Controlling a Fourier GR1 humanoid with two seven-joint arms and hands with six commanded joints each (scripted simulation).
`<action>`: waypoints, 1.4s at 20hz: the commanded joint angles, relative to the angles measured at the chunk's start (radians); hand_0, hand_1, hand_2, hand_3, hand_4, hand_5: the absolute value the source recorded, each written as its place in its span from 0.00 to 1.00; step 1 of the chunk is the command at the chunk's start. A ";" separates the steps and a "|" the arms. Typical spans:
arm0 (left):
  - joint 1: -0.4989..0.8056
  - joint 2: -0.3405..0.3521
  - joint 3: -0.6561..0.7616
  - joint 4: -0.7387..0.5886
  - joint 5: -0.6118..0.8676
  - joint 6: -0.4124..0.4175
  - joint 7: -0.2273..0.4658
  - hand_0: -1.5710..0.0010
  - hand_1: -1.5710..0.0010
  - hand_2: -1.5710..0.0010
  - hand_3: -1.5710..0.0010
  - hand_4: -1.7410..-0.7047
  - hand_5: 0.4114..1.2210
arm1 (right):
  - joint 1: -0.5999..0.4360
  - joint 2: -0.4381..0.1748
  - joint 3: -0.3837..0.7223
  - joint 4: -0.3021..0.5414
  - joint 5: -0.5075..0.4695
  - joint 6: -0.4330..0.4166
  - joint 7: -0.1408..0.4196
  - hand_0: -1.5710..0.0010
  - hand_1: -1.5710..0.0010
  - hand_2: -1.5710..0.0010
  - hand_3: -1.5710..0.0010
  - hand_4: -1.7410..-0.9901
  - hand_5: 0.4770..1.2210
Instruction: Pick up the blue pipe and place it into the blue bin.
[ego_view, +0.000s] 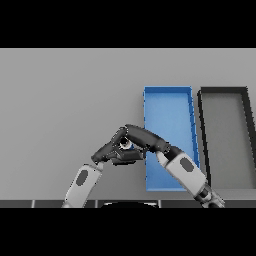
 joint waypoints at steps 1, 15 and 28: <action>-0.002 -0.001 0.005 -0.011 0.009 0.000 0.000 0.84 0.86 0.86 0.88 0.70 0.54 | 0.012 0.010 0.012 -0.013 0.013 0.001 0.009 0.00 0.00 0.00 0.00 0.00 0.99; 0.012 -0.002 0.016 0.003 0.019 0.004 0.014 0.99 0.99 0.99 0.99 0.80 0.05 | -0.121 0.123 -0.187 -0.027 -0.242 -0.038 0.243 0.00 0.00 0.00 0.00 0.00 1.00; -0.002 0.009 0.034 0.004 0.020 0.005 0.072 1.00 1.00 1.00 1.00 0.82 0.00 | -0.488 -0.117 -0.594 0.291 -0.230 -0.120 0.219 0.00 0.00 0.00 0.00 0.00 1.00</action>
